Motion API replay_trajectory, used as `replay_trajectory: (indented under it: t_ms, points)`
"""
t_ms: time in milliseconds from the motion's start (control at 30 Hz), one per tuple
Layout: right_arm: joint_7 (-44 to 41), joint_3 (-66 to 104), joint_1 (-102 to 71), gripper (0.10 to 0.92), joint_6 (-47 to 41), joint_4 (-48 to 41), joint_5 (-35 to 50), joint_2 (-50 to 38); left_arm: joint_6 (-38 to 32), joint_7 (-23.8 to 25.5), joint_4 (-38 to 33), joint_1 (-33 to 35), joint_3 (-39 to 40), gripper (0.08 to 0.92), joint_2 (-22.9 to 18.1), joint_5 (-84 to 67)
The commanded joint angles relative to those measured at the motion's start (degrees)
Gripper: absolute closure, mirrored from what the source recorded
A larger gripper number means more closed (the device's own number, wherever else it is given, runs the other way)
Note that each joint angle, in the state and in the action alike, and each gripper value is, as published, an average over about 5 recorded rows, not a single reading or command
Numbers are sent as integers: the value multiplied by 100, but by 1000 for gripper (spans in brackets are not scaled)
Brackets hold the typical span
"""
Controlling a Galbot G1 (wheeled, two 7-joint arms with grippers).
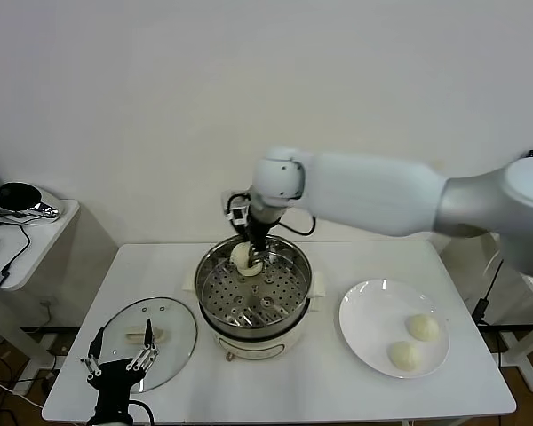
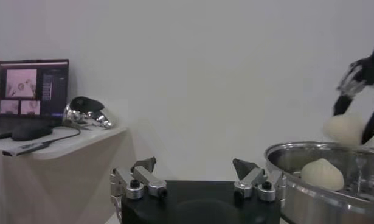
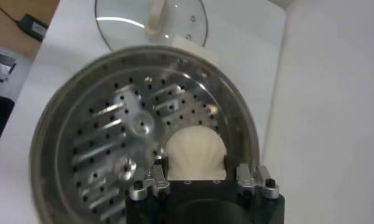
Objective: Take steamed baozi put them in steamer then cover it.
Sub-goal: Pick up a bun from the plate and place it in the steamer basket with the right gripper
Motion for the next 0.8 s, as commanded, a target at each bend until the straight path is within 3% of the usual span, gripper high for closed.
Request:
replay_trajectory:
  t_ms: [33,500,800]
  points:
    - [82,-22,-396,457,-149,-452,87,618,-4,-3,23,-11,1,177,-2,2]
    - [172,15,-774,436,-252,-780,-3,891,-21,-7,39,-37,21,177,-2,0]
    - [-9,21,-295,224,-217,-412,-86,482,-17,-7,10,-39,55,177,-11,12]
